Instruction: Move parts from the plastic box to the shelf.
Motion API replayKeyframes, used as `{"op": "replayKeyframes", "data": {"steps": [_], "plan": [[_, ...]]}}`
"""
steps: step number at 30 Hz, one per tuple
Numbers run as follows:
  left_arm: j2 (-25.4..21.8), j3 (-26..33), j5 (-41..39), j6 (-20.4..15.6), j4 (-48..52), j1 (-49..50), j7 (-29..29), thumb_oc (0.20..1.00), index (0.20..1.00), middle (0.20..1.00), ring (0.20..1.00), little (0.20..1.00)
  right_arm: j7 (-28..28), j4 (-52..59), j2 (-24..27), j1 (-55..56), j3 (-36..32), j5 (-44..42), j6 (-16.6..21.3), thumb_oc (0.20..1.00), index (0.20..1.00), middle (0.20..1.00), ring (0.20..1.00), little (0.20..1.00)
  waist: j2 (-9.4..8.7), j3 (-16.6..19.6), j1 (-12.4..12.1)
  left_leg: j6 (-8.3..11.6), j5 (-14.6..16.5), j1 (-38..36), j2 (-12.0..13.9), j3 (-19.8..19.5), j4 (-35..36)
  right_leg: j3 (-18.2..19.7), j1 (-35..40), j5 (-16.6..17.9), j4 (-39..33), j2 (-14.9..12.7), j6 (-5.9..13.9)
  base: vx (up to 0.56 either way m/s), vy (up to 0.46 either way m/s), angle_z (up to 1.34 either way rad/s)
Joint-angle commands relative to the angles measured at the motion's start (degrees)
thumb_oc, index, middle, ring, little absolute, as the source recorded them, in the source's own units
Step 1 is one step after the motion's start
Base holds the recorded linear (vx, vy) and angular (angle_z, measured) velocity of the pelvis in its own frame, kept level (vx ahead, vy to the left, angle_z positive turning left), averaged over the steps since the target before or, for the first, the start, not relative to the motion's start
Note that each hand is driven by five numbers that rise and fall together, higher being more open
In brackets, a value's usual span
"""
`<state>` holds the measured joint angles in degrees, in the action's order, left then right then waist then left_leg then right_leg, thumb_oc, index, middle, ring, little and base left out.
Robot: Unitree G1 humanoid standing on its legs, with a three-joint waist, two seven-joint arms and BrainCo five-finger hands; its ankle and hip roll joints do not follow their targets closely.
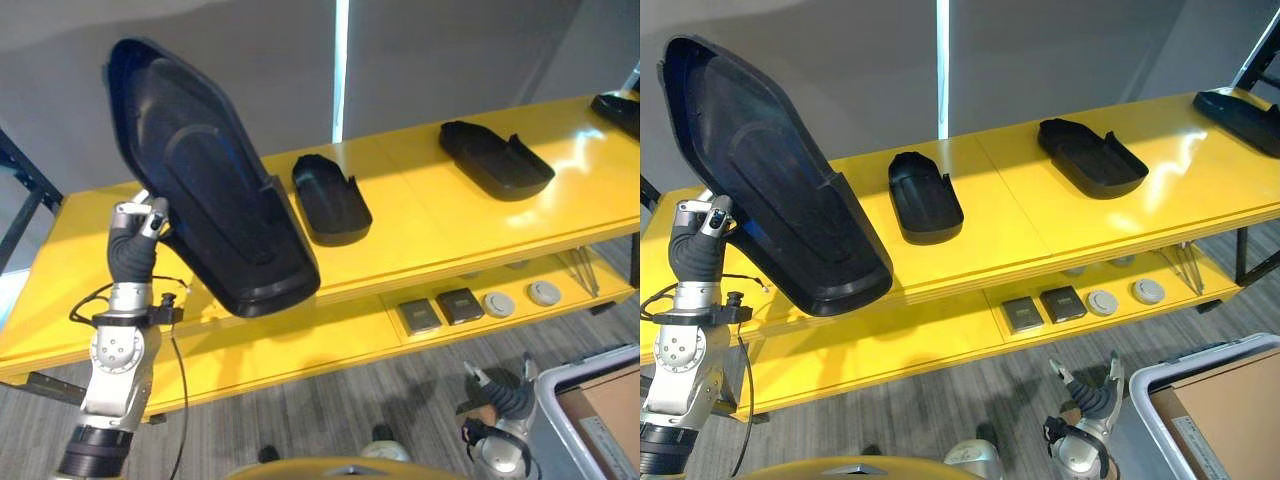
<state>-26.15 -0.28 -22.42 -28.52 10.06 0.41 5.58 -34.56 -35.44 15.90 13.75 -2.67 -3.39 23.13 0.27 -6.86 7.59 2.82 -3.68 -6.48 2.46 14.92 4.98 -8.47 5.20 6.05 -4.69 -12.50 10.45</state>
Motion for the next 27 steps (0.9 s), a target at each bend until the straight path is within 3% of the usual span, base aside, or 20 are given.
{"op": "replayKeyframes", "data": {"steps": [1, 2, 3, 4, 5, 6, 7, 9, 10, 13, 14, 15, 17, 18, 20, 21, 22, 27], "plan": [[-2.4, 2.4, -0.9, 0.1, 0.5, -6.5, -0.3, 0.2, 0.2, 0.2, 0.2, 0.2, 12.0, -2.6, 0.8, -5.8, 3.0, -4.6, -5.2, 1.0, 1.0, 1.0, 1.0, 1.0, 0.67, -2.5, -1.8, -4.7, 7.2, -1.2, -2.6, 0.5, 0.0, -4.9, -1.8, 0.3, 5.9, -0.6, -0.18, -0.03, 0.141, -0.11], [-2.4, 2.4, -0.8, 0.2, 0.5, -6.5, -0.3, 0.2, 0.2, 0.2, 0.2, 0.2, 12.7, -3.0, 0.9, -6.0, 3.2, -4.8, -5.3, 1.0, 1.0, 1.0, 1.0, 1.0, 0.65, -2.5, -1.9, -4.79, 7.2, -1.0, -2.6, 0.6, 0.0, -4.9, -2.2, 0.1, 6.6, -0.6, -0.2, -0.03, 0.139, -0.14], [-2.9, 2.3, -0.2, 0.6, -0.1, -6.7, -0.9, 0.2, 0.2, 0.2, 0.2, 0.2, 17.9, -6.7, 1.1, -7.8, 6.0, -7.7, -8.7, 1.0, 1.0, 1.0, 1.0, 1.0, 0.74, -3.3, -2.9, -5.2, 7.0, -0.8, -2.1, 1.5, 0.0, -6.1, -3.6, -1.6, 12.6, 0.3, -0.86, -0.03, 0.079, -0.1], [-2.9, 2.4, -0.2, 0.6, -0.1, -6.8, -0.9, 0.2, 0.2, 0.2, 0.2, 0.2, 17.9, -6.8, 1.1, -7.9, 6.0, -7.7, -8.7, 1.0, 1.0, 1.0, 1.0, 1.0, 0.75, -3.1, -3.0, -5.17, 6.8, -0.5, -2.1, 1.6, 0.0, -6.1, -4.0, -1.4, 12.5, 0.4, -0.98, -0.04, 0.111, -0.06], [-3.5, 1.6, 0.6, 0.3, -1.0, -7.4, -1.5, 0.2, 0.2, 0.2, 0.2, 0.2, 22.3, -11.4, 1.8, -9.1, 8.0, -9.7, -12.6, 1.0, 1.0, 1.0, 1.0, 1.0, 0.68, -3.9, -3.1, -5.83, 6.7, 0.0, -2.3, 0.4, 0.0, -4.9, -6.1, -4.1, 17.9, 5.0, -1.8, 0.0, 0.035, -0.06], [-3.7, 1.2, 1.2, 0.2, -1.5, -7.7, -2.1, 0.2, 0.2, 0.2, 0.2, 0.2, 25.1, -14.0, 2.0, -9.5, 8.3, -11.9, -15.5, 1.0, 1.0, 1.0, 1.0, 1.0, 0.56, -4.1, -3.0, -6.02, 6.7, 0.2, -2.7, -0.9, 0.0, -3.6, -6.9, -4.6, 18.8, 7.2, -2.4, 0.03, 0.031, -0.13], [-3.6, 1.2, 1.1, 0.0, -1.9, -7.7, -3.2, 0.2, 0.2, 0.2, 0.2, 0.2, 27.3, -16.8, 2.1, -9.8, 8.3, -13.5, -17.4, 1.0, 1.0, 1.0, 1.0, 1.0, 0.53, -4.4, -2.8, -5.98, 6.6, 0.1, -3.2, -2.6, 0.0, -2.0, -7.3, -5.1, 18.6, 9.4, -3.31, 0.05, -0.031, 0.06], [-3.5, 0.9, 0.7, 1.5, -1.5, -8.3, -4.7, 0.2, 0.2, 0.2, 0.2, 0.2, 29.4, -21.8, 1.3, -10.4, 8.5, -13.7, -19.2, 1.0, 1.0, 1.0, 1.0, 1.0, 0.47, -4.3, -3.3, -5.96, 6.5, -0.1, -4.0, -3.5, 0.0, -3.2, -6.3, -6.8, 16.1, 10.8, -4.89, 0.1, -0.075, 0.65], [-3.0, 0.6, 1.6, 3.8, -1.5, -8.9, -4.3, 0.2, 0.2, 0.2, 0.2, 0.2, 31.2, -26.0, 1.0, -11.1, 8.8, -12.3, -22.1, 1.0, 1.0, 1.0, 1.0, 1.0, 0.34, -4.4, -3.7, -5.8, 6.4, -0.4, -4.8, -4.9, -0.8, -2.5, -4.2, -8.0, 13.2, 11.8, -6.38, 0.17, -0.088, 0.82], [-3.0, -1.3, 0.4, 5.6, -2.1, -9.8, -4.7, 0.2, 0.2, 0.2, 0.2, 0.2, 33.7, -31.8, 1.6, -12.3, 9.7, -12.6, -23.7, 1.0, 1.0, 1.0, 1.0, 1.0, -0.04, -5.0, -4.7, -5.06, 8.3, 3.2, -6.7, -6.2, -12.3, -0.9, -1.4, -7.7, 10.1, 10.6, -7.79, 0.11, -0.003, 0.85], [-2.8, -1.6, -1.1, 6.8, -1.7, -9.9, -5.6, 0.2, 0.2, 0.2, 0.2, 0.2, 37.2, -34.2, 2.1, -13.5, 9.6, -12.6, -27.3, 1.0, 1.0, 1.0, 1.0, 1.0, -0.25, -6.2, -5.9, -3.54, 7.5, 8.0, -6.9, -6.7, -22.3, -0.7, 0.8, -7.8, 9.0, 9.4, -8.53, 0.04, 0.094, 0.84], [-2.7, -1.4, -1.7, 7.8, -1.6, -9.7, -7.4, 0.2, 0.2, 0.2, 0.2, 0.2, 37.1, -36.2, 2.9, -14.8, 10.4, -12.7, -25.6, 1.0, 1.0, 1.0, 1.0, 1.0, -0.1, -6.9, -7.3, -1.15, 4.1, 12.9, -6.4, -9.1, -28.9, -0.1, 2.4, -7.3, 7.4, 9.0, -9.08, 0.07, 0.176, 0.27], [-2.3, -0.9, -1.1, 9.3, -1.8, -9.3, -8.3, 0.2, 0.2, 0.2, 0.2, 0.2, 37.3, -36.8, 3.5, -15.8, 11.0, -15.4, -25.7, 1.0, 1.0, 1.0, 1.0, 1.0, -0.04, -6.6, -7.4, 0.17, 3.0, 12.6, -3.5, -8.8, -27.9, 0.0, 3.1, -7.2, 6.7, 8.7, -8.86, 0.08, 0.249, 0.03], [-2.2, -0.6, -1.1, 10.2, -2.2, -8.9, -9.2, 0.2, 0.2, 0.2, 0.2, 0.2, 39.9, -36.8, 3.8, -16.4, 10.7, -16.8, -27.4, 1.0, 1.0, 1.0, 1.0, 1.0, 0.22, -5.6, -6.8, 0.43, 2.5, 10.2, -0.2, -8.3, -23.1, 0.1, 2.7, -7.1, 6.6, 8.3, -8.43, 0.12, 0.331, 0.17], [-2.5, -0.2, -1.0, 11.3, -2.6, -8.2, -9.3, 0.2, 0.2, 0.2, 0.2, 0.2, 42.3, -36.7, 4.0, -17.0, 11.0, -16.2, -30.0, 1.0, 1.0, 1.0, 1.0, 1.0, 0.84, -4.7, -6.4, 0.64, 1.9, 5.8, 2.7, -8.7, -13.7, 0.8, 2.6, -7.2, 6.3, 7.9, -7.94, 0.18, 0.455, 0.11], [-3.4, 0.0, -1.3, 11.9, -3.6, -7.6, -9.5, 0.2, 0.2, 0.2, 0.2, 0.2, 43.1, -37.1, 4.3, -17.5, 11.6, -12.9, -30.5, 1.0, 1.0, 1.0, 1.0, 1.0, 1.41, -4.0, -6.6, 1.29, 0.9, 3.3, 4.3, -11.8, -6.5, 2.7, 2.7, -7.4, 6.0, 7.3, -7.44, 0.19, 0.463, 0.0], [-3.8, 0.1, -1.3, 12.1, -4.0, -7.6, -9.3, 0.2, 0.2, 0.2, 0.2, 0.2, 43.0, -37.4, 4.4, -17.6, 11.7, -12.1, -30.5, 1.0, 1.0, 1.0, 1.0, 1.0, 1.52, -4.0, -6.8, 1.3, 1.2, 2.7, 4.3, -13.2, -5.3, 3.5, 2.6, -7.7, 6.5, 7.0, -7.27, 0.18, 0.533, -0.11], [-6.2, -2.0, -3.1, 17.4, -8.7, -11.8, -11.6, 0.2, 0.2, 0.2, 0.2, 0.2, 40.4, -36.7, 4.2, -17.0, 11.1, -14.5, -32.8, 1.0, 1.0, 1.0, 1.0, 1.0, 2.19, -3.6, -5.8, -0.36, 3.6, -1.0, 2.2, -11.5, -1.4, 2.1, 1.1, -7.2, 8.9, 3.4, -3.98, 0.1, 0.335, -0.33]]}}
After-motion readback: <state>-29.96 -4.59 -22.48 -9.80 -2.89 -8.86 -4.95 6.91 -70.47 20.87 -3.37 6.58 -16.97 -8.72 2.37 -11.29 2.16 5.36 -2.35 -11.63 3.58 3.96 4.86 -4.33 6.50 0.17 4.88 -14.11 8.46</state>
